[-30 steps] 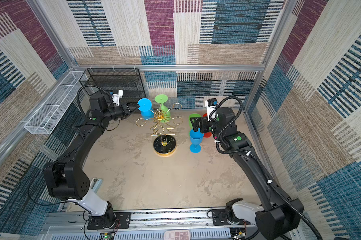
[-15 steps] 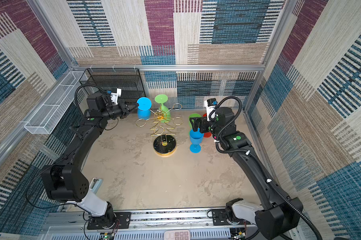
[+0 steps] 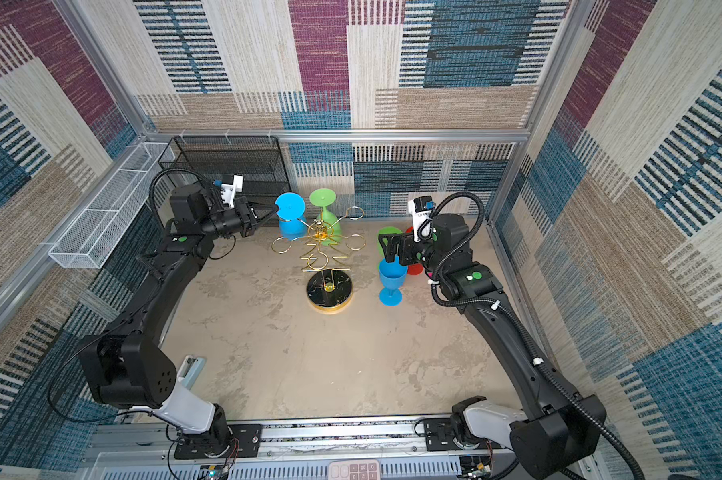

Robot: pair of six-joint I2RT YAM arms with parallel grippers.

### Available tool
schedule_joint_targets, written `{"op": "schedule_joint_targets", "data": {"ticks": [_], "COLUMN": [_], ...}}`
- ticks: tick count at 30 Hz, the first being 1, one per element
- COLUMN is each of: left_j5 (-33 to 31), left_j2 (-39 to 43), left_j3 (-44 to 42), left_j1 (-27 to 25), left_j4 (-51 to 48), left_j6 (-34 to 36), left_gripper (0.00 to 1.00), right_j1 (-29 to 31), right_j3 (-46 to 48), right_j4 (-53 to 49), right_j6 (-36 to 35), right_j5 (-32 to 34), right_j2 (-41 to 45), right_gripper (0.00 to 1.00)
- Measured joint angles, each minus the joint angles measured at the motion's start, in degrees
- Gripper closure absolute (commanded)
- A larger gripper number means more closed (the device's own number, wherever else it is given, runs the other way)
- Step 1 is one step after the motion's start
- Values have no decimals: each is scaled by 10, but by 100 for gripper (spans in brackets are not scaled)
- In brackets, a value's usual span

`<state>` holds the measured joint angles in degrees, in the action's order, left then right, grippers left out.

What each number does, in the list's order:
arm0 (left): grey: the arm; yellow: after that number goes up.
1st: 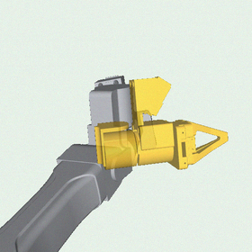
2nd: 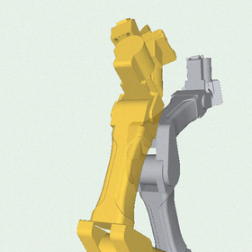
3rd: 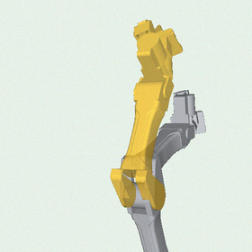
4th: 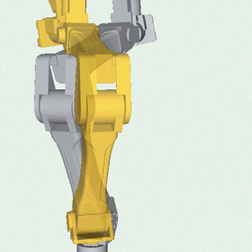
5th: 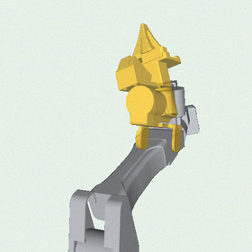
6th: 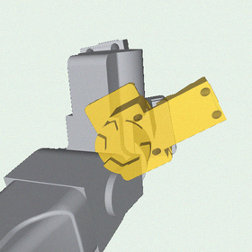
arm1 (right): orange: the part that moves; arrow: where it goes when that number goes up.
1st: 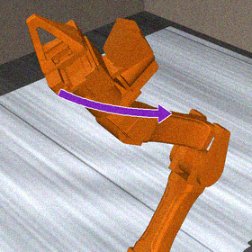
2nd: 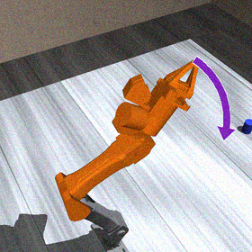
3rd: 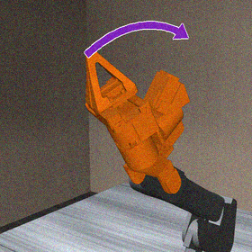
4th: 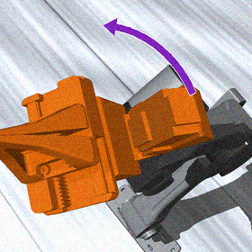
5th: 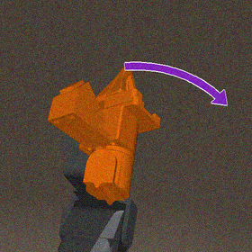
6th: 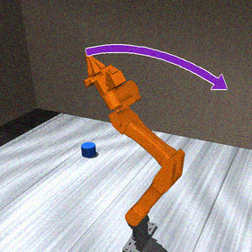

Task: Take the wine glass off the wine glass rack
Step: 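Slide the blue glass off the hook with the left gripper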

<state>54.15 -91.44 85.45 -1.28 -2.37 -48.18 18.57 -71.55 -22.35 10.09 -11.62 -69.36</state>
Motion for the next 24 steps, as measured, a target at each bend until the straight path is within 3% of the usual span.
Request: {"op": "schedule_joint_targets", "data": {"ticks": [24], "left_j5": [0], "left_j2": [-4], "left_j3": [-8], "left_j1": [-27], "left_j4": [-9], "left_j6": [5], "left_gripper": [100], "right_j1": [0], "right_j3": [14], "right_j4": [2], "right_j6": [2], "right_j5": [-3], "right_j2": [7], "right_gripper": [1]}}
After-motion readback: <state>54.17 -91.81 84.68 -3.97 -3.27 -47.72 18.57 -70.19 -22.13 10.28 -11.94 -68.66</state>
